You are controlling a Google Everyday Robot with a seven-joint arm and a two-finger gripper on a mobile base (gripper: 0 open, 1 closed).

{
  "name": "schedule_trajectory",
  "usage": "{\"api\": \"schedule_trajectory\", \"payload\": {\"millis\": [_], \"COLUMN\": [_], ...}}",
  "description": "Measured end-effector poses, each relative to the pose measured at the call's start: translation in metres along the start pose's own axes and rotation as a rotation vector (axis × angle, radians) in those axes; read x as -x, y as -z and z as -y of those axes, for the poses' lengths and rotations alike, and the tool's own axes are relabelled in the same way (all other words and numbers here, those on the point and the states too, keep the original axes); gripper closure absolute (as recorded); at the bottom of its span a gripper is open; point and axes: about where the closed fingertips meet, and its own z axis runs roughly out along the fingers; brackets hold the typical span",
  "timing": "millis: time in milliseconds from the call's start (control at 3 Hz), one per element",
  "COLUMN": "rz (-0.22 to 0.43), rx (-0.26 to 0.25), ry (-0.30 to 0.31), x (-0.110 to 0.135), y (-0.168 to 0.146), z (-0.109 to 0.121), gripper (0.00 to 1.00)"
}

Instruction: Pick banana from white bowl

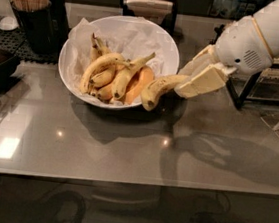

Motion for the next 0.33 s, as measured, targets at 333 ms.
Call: {"api": "schedule_trajectory", "payload": {"millis": [333], "rz": [0.146], "rx": [0.008], "ry": [-0.075], "x": [-0.0045], "y": [0.0143], "z": [-0.0361], "gripper": [1.00]}}
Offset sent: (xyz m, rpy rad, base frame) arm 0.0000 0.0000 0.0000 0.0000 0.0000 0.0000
